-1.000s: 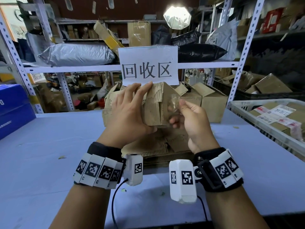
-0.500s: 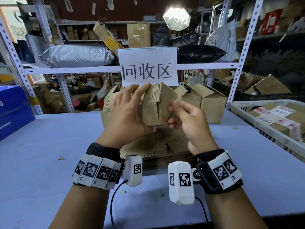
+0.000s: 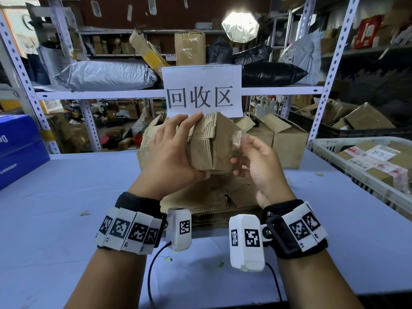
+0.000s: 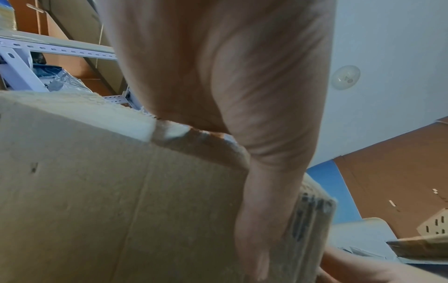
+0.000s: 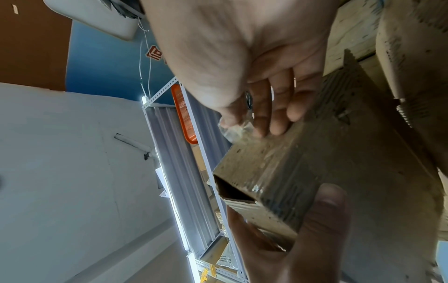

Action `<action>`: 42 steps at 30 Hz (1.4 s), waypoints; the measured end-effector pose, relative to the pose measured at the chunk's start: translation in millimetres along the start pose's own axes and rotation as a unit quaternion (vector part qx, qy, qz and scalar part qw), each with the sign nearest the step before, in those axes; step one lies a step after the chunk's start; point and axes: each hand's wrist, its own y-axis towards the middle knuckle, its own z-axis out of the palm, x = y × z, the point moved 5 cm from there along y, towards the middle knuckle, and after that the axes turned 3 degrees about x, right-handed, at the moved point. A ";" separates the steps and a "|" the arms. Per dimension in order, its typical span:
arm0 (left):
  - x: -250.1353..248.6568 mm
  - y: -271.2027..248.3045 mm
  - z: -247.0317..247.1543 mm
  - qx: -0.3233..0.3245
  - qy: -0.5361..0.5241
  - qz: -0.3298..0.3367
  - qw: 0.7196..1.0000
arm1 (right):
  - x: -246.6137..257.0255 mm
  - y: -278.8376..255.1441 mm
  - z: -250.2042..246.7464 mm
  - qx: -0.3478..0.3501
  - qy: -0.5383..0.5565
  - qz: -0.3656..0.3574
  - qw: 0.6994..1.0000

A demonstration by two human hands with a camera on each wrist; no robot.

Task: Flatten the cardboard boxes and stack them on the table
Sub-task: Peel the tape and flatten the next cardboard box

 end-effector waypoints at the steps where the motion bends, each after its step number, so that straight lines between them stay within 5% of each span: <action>1: -0.5 0.1 0.3 0.004 0.001 0.002 1.000 | -1.5 0.9 -0.8 -0.003 -0.008 0.004 1.000; 14: -5.8 -0.4 0.6 0.003 -0.002 0.008 1.000 | -1.7 4.4 -5.2 0.000 -0.068 -0.046 0.997; 21: 4.6 1.5 -3.8 -0.017 0.001 -0.013 1.000 | -7.2 4.5 -9.8 0.013 -0.007 0.007 1.000; 29: 8.1 -1.3 -1.4 -0.022 0.004 0.007 1.000 | 1.9 30.3 -46.7 -0.017 -0.117 0.029 0.993; 34: 12.0 1.1 -1.2 -0.022 0.000 0.006 1.000 | 5.3 78.1 -103.1 -0.041 -0.378 0.068 0.922; 42: 8.3 1.3 3.6 -0.019 0.010 0.015 1.000 | -27.1 113.2 -157.0 0.035 -0.683 0.179 0.708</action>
